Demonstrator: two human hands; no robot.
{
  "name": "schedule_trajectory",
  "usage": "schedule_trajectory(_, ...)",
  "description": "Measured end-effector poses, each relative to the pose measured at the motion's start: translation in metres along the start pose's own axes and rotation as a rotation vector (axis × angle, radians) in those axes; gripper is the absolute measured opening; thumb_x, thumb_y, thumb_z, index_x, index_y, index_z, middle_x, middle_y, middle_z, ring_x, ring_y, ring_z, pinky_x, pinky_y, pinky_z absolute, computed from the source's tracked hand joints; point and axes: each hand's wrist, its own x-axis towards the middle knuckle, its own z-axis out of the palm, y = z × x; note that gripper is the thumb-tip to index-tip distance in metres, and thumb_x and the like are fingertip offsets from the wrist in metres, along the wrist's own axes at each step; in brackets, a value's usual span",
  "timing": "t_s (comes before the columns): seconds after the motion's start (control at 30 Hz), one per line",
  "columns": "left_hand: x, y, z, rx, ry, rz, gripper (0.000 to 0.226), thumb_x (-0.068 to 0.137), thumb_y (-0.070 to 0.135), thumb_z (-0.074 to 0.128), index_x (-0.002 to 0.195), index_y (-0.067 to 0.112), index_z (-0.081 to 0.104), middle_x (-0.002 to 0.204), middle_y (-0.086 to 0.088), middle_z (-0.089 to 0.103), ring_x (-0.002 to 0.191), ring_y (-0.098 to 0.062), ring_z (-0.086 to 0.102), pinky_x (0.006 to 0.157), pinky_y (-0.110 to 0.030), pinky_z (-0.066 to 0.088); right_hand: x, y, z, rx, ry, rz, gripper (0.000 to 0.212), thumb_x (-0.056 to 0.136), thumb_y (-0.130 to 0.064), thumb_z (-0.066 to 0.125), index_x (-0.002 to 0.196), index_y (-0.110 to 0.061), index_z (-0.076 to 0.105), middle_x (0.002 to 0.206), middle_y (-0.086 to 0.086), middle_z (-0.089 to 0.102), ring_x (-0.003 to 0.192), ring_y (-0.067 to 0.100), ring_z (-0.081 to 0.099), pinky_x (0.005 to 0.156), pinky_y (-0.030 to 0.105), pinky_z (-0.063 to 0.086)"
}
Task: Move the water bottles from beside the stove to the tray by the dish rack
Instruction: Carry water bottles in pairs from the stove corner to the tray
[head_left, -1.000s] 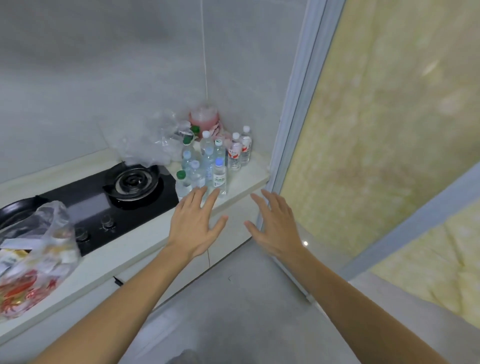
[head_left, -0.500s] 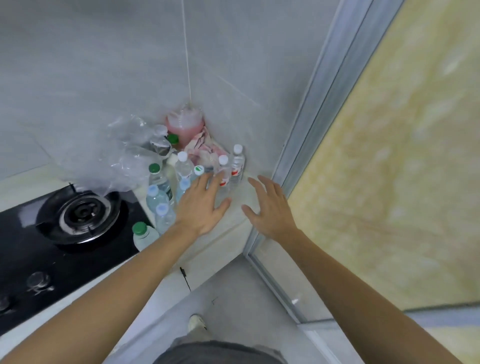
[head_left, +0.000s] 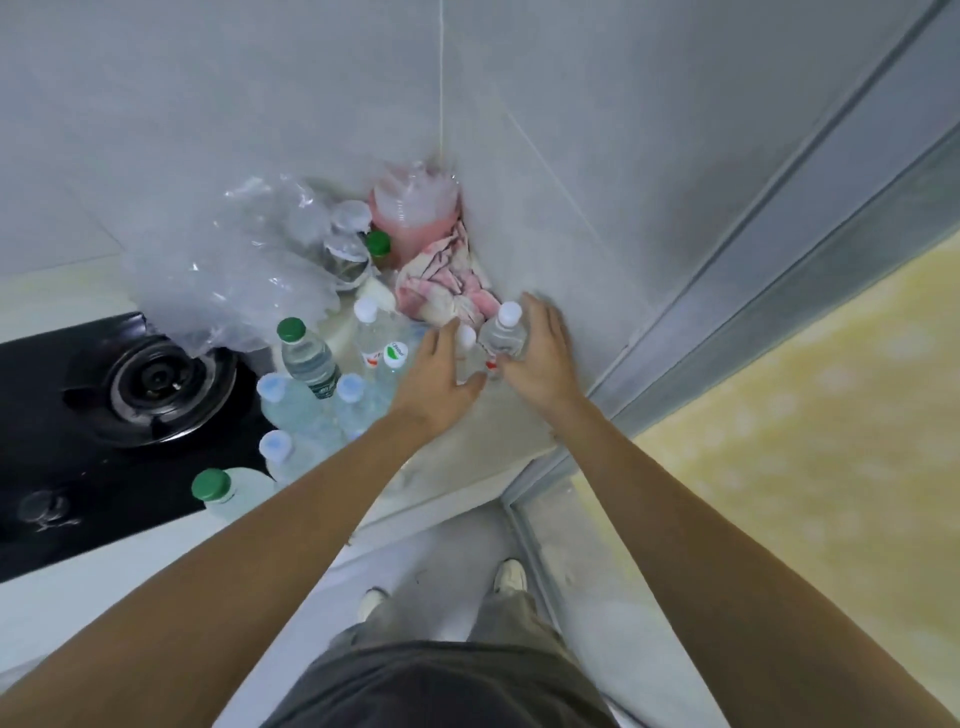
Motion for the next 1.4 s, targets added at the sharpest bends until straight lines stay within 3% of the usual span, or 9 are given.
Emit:
schedule_trajectory(0.1,0.016,-0.001,0.019,-0.09,0.044,-0.147,0.076,0.092,0.021,0.074,0.156,0.011,0.033,0.155,-0.014,0.039,0.145,-0.032,0.04,0.112,-0.035,0.033,0.019,0.011,0.004,0.057,-0.065,0.007,0.084,0.076,-0.01,0.087,0.15,-0.005,0.049,0.156,0.019,0.049,0.148,0.038,0.044,0.119,0.044,0.038)
schedule_trajectory(0.2,0.028,-0.005,0.038,-0.156,0.094,-0.284,0.069,0.087,0.015,0.076,0.147,0.015,0.042,0.144,-0.014,0.044,0.132,-0.035,0.05,0.1,-0.031,0.037,0.027,0.016,0.007,0.118,-0.136,0.05,0.068,0.08,-0.005,0.082,0.142,-0.005,0.053,0.14,0.016,0.06,0.131,0.033,0.057,0.097,0.023,0.039)
schedule_trajectory(0.33,0.033,-0.014,0.055,-0.2,0.148,-0.351,0.064,0.084,0.008,0.077,0.14,0.012,0.047,0.137,-0.015,0.048,0.127,-0.035,0.051,0.099,-0.036,0.043,0.036,0.026,0.018,0.176,-0.208,0.095,0.069,0.073,-0.028,0.083,0.136,-0.021,0.058,0.133,0.002,0.067,0.124,0.023,0.064,0.106,0.034,0.051)
schedule_trajectory(0.43,0.034,-0.017,0.06,-0.228,0.183,-0.362,0.061,0.083,0.009,0.079,0.136,0.014,0.048,0.135,-0.011,0.052,0.12,-0.03,0.055,0.089,-0.033,0.042,0.051,0.055,0.038,0.151,-0.222,0.07,0.069,0.061,-0.054,0.07,0.124,-0.027,0.065,0.124,-0.004,0.072,0.117,0.02,0.069,0.101,0.041,0.056)
schedule_trajectory(0.57,0.034,-0.021,0.06,-0.247,0.215,-0.379,0.055,0.082,0.014,0.08,0.129,0.015,0.052,0.128,-0.009,0.06,0.115,-0.03,0.06,0.091,-0.039,0.048,0.043,0.034,0.024,0.002,-0.227,0.011,0.056,0.069,-0.034,0.084,0.122,-0.026,0.065,0.12,-0.001,0.071,0.113,0.028,0.069,0.095,0.04,0.058)
schedule_trajectory(0.67,0.033,-0.019,0.055,-0.228,0.185,-0.358,0.052,0.081,0.013,0.079,0.126,0.014,0.053,0.123,-0.009,0.063,0.112,-0.032,0.062,0.093,-0.045,0.052,0.04,0.034,0.021,-0.069,-0.208,-0.017,0.06,0.072,-0.026,0.091,0.124,-0.019,0.062,0.12,0.004,0.069,0.111,0.031,0.068,0.088,0.037,0.056)
schedule_trajectory(0.9,0.021,-0.015,0.053,-0.191,0.132,-0.338,0.054,0.08,0.012,0.08,0.125,0.015,0.051,0.121,-0.009,0.063,0.109,-0.034,0.063,0.093,-0.049,0.053,0.021,0.037,0.018,-0.121,-0.101,-0.046,0.058,0.065,-0.026,0.096,0.111,-0.012,0.064,0.11,0.008,0.066,0.102,0.034,0.068,0.083,0.039,0.055)
schedule_trajectory(1.17,-0.022,-0.024,0.065,-0.144,0.047,-0.237,0.056,0.081,0.021,0.082,0.126,0.021,0.049,0.125,-0.004,0.063,0.107,-0.03,0.064,0.086,-0.039,0.05,-0.02,0.053,0.023,-0.069,-0.005,-0.035,0.048,0.062,-0.038,0.091,0.095,-0.014,0.067,0.096,0.005,0.068,0.086,0.029,0.068,0.073,0.036,0.057)
schedule_trajectory(1.4,-0.034,-0.032,0.062,-0.228,0.055,-0.2,0.054,0.075,0.02,0.086,0.119,0.023,0.054,0.115,-0.001,0.067,0.103,-0.026,0.066,0.085,-0.043,0.057,-0.027,0.063,0.03,0.064,-0.114,0.062,0.062,0.059,-0.042,0.096,0.108,-0.019,0.068,0.102,-0.001,0.072,0.092,0.018,0.067,0.081,0.032,0.055)
